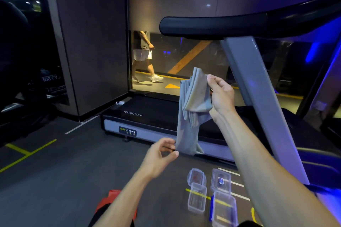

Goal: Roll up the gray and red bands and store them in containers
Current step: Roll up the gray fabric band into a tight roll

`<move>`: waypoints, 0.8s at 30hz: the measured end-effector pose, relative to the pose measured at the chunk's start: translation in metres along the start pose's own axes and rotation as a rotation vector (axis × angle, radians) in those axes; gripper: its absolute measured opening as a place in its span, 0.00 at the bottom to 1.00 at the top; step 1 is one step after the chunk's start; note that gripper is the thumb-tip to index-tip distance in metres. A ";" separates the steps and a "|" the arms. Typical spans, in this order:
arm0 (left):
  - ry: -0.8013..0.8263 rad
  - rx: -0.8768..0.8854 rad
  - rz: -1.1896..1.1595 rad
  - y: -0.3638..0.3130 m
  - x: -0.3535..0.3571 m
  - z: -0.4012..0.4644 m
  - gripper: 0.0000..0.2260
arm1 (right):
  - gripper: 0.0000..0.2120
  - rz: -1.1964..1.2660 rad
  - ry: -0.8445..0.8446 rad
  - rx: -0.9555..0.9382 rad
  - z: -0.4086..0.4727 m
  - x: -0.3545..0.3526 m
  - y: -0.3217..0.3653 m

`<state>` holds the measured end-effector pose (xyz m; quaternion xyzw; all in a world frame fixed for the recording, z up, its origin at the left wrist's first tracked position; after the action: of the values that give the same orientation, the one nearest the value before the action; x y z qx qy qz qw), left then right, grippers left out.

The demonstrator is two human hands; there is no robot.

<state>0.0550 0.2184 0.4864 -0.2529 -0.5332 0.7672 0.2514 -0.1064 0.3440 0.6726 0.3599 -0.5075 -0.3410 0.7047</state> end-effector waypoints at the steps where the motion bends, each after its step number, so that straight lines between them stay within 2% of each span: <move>1: -0.027 0.006 0.019 0.001 0.003 0.002 0.11 | 0.05 -0.004 -0.005 0.003 0.002 0.000 -0.002; 4: -0.054 0.058 0.091 0.002 0.012 0.004 0.04 | 0.04 -0.004 -0.032 0.028 0.008 -0.001 -0.010; 6: -0.069 0.097 0.104 -0.002 0.014 0.003 0.05 | 0.04 -0.005 -0.054 0.044 0.010 -0.002 -0.015; 9: -0.107 0.137 -0.031 -0.015 0.016 -0.002 0.06 | 0.04 -0.018 -0.078 0.037 0.013 -0.003 -0.020; 13: -0.011 0.176 -0.214 -0.037 0.030 -0.006 0.03 | 0.05 -0.046 -0.096 0.053 0.013 -0.004 -0.031; 15: 0.036 0.197 -0.152 -0.040 0.032 -0.008 0.03 | 0.05 -0.026 -0.105 0.076 0.014 -0.004 -0.032; 18: 0.005 0.240 0.097 -0.030 0.023 -0.012 0.05 | 0.06 0.002 -0.136 0.067 0.021 -0.006 -0.022; 20: -0.022 0.205 0.113 -0.020 0.017 -0.017 0.04 | 0.06 0.006 -0.157 0.043 0.028 -0.009 -0.012; 24: -0.090 0.112 0.187 0.000 0.009 -0.019 0.10 | 0.06 -0.005 -0.146 0.006 0.033 -0.009 0.000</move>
<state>0.0614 0.2375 0.4798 -0.2523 -0.4743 0.8265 0.1680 -0.1400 0.3464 0.6758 0.3375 -0.5575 -0.3667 0.6639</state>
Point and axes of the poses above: each hand's wrist, its own z-axis towards the middle knuckle, its own x-axis out of the palm, y = z × x, the point moved 9 cm from there along z, towards the middle knuckle, and after that the axes turned 11 degrees about -y, right-handed, at the moved point
